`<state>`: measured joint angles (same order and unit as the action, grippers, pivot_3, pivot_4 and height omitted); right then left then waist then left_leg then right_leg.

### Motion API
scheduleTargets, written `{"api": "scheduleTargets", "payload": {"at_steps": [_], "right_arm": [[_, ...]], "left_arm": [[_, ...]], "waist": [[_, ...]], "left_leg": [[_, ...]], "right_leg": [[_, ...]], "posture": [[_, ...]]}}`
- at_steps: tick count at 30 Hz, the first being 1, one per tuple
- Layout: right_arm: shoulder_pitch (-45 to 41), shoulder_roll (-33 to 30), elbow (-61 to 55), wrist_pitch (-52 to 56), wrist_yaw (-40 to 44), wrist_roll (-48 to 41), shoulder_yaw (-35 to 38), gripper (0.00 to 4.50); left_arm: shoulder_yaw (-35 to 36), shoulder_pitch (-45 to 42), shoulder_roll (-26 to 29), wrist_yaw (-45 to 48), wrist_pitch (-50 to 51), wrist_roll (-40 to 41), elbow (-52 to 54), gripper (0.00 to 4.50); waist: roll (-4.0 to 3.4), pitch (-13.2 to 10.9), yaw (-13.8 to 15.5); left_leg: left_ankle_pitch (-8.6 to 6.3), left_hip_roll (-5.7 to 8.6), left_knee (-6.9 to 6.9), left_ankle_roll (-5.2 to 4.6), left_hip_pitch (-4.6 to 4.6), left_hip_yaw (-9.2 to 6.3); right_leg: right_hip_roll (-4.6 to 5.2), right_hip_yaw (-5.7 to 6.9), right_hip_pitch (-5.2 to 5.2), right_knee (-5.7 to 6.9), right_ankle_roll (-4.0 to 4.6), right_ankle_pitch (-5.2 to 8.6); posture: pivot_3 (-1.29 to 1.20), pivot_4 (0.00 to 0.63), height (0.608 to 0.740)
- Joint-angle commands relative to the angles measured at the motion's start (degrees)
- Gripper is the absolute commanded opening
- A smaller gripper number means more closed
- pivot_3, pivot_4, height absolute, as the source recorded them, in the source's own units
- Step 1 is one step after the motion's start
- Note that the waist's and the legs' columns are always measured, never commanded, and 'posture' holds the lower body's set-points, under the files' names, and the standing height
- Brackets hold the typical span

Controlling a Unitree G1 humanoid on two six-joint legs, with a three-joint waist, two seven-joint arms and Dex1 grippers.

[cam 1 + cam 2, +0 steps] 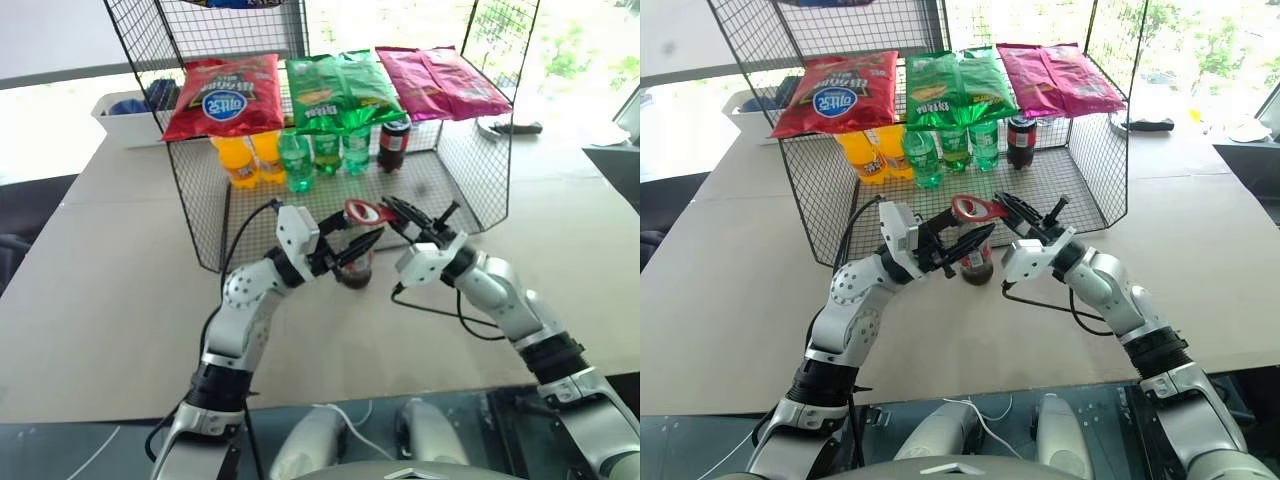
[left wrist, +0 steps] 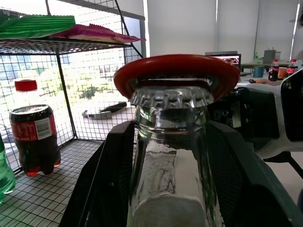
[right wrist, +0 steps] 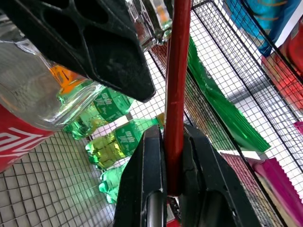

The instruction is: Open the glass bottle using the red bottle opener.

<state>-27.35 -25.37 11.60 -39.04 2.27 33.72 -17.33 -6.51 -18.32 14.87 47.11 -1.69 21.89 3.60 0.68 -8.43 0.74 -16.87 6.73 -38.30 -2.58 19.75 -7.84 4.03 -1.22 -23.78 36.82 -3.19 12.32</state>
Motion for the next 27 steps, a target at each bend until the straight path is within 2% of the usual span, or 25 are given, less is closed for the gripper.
{"api": "scheduleTargets", "payload": {"at_steps": [1, 13, 27], "right_arm": [[-2.4, -1.5, 1.0, -4.4, -0.7, 4.7, -2.5, 0.00], [-11.9, -7.5, 4.8, -8.8, -2.6, 7.5, -0.5, 0.00], [-14.8, -10.4, 13.8, -10.9, -6.0, 10.0, -1.5, 0.00]], "left_arm": [[-0.6, -0.4, -0.3, -1.4, 1.2, -1.9, -2.0, 1.74], [-1.2, 0.1, -1.2, -1.5, 1.0, -2.1, -2.9, 1.74], [-2.0, -1.7, -2.8, -1.7, 1.1, -2.7, -5.5, 1.74]], "waist": [[0.00, 0.0, 0.0], [0.00, 0.0, 0.2], [0.01, 0.0, 0.3]], "left_leg": [[0.00, 0.00, 0.00, 0.00, 0.00, 0.02], [0.00, 0.00, -0.01, 0.00, 0.03, 0.00], [0.00, 0.03, 0.00, 0.00, 0.05, -0.01]], "right_leg": [[0.00, -0.02, 0.00, 0.00, 0.00, 0.00], [0.01, -0.03, 0.00, -0.01, 0.00, 0.00], [0.02, -0.04, 0.02, -0.04, -0.01, -0.01]], "posture": [[0.00, 0.150, 0.734], [0.00, 0.150, 0.734], [0.00, 0.150, 0.734]]}}
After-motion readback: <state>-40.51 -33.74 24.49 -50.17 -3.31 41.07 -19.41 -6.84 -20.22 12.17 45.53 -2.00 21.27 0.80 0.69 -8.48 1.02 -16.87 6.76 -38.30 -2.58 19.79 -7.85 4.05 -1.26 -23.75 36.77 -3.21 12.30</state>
